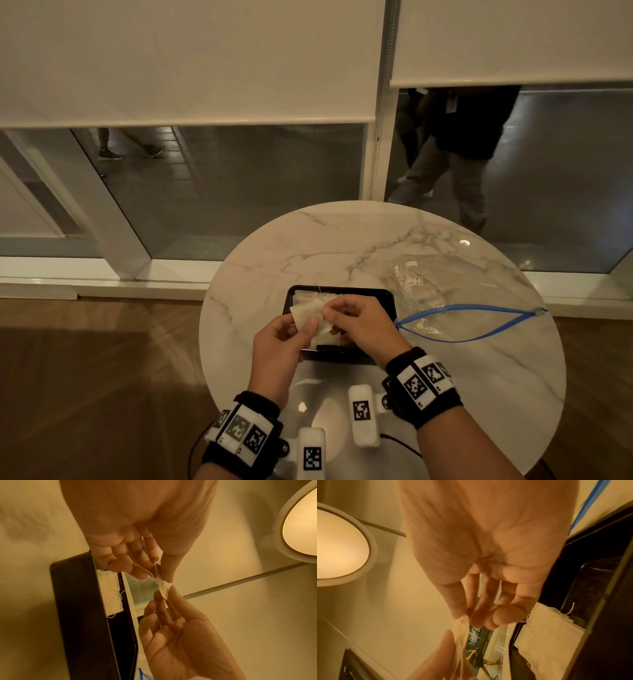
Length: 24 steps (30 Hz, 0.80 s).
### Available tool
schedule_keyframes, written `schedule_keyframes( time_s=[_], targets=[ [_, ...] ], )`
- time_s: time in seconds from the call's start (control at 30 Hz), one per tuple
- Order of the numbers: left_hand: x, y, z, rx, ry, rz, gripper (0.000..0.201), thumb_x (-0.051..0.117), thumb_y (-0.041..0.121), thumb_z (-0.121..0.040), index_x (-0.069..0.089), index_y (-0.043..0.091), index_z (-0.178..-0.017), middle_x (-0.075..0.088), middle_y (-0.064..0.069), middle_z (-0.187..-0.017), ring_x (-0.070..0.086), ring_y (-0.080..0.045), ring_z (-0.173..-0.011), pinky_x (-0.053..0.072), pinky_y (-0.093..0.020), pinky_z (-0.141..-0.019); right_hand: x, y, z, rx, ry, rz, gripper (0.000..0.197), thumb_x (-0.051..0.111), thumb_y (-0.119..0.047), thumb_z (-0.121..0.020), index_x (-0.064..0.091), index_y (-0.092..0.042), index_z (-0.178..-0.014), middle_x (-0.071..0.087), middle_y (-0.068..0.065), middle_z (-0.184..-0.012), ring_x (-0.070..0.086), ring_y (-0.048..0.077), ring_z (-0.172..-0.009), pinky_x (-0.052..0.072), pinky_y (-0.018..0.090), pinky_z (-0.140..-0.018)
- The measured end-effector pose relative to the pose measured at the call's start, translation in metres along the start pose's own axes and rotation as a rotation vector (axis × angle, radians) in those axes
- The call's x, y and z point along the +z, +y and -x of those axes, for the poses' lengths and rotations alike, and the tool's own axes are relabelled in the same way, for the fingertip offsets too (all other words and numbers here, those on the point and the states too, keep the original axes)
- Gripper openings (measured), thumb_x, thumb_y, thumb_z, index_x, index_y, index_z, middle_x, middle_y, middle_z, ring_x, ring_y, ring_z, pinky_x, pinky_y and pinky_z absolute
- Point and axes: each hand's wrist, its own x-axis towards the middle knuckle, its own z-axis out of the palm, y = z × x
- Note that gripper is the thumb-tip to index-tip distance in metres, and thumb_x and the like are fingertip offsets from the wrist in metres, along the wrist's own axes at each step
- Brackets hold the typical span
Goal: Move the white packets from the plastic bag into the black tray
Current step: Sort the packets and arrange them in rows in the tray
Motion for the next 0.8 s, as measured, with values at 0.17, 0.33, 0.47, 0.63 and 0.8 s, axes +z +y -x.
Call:
schedule_keyframes(
  time_s=[0.17,0.33,0.47,0.63,0.8],
  targets=[
    [0.010,0.004,0.006,0.032,-0.056,0.034,0.018,0.075,0.011,-0.087,0.072,0.011,-0.105,0.076,0.006,-0.075,0.067,0.002,-0.063,0.048,-0.012,-0.052,-0.008,-0.001,0.005,-0.010,-0.009,-0.041,0.004,0.073,-0.019,-0.090,0.074,-0.015,-0.090,0.072,0.000,-0.076,0.065,0.011,-0.069,0.055,0.028,-0.063],
    [-0.001,-0.011,-0.005,0.116,0.013,-0.320,0.032,0.075,0.047,-0.085,0.068,0.029,-0.110,0.073,0.008,-0.101,0.068,-0.013,-0.099,0.055,-0.023,-0.077,-0.015,0.001,0.004,-0.155,0.241,0.009,0.005,0.072,-0.022,-0.091,0.073,-0.022,-0.086,0.074,-0.002,-0.084,0.071,0.014,-0.082,0.061,0.040,-0.078],
    [-0.020,-0.025,-0.015,0.375,0.005,-1.255,0.048,0.051,0.071,-0.086,0.060,0.039,-0.121,0.054,0.016,-0.127,0.047,-0.010,-0.121,0.045,-0.035,-0.100,-0.021,0.008,-0.003,-0.253,0.404,0.088,0.007,0.070,-0.023,-0.092,0.069,-0.023,-0.085,0.071,-0.007,-0.082,0.069,0.010,-0.082,0.061,0.037,-0.077],
    [-0.018,-0.027,-0.020,0.296,-0.122,-1.449,0.046,0.037,0.069,-0.095,0.059,0.043,-0.126,0.035,0.004,-0.153,0.023,-0.021,-0.142,0.030,-0.045,-0.111,-0.019,0.020,-0.007,-0.110,0.285,0.123,0.008,0.063,-0.018,-0.096,0.064,-0.021,-0.089,0.070,-0.001,-0.091,0.070,0.015,-0.085,0.063,0.035,-0.070],
    [-0.005,-0.036,-0.024,0.180,-0.285,-1.506,0.050,0.023,0.071,-0.097,0.055,0.053,-0.131,0.006,0.002,-0.168,-0.002,-0.038,-0.151,0.016,-0.057,-0.118,-0.013,0.039,-0.014,-0.051,0.251,0.289,0.014,0.062,-0.020,-0.096,0.060,-0.028,-0.084,0.068,-0.002,-0.081,0.067,0.018,-0.073,0.062,0.038,-0.065]
  ],
)
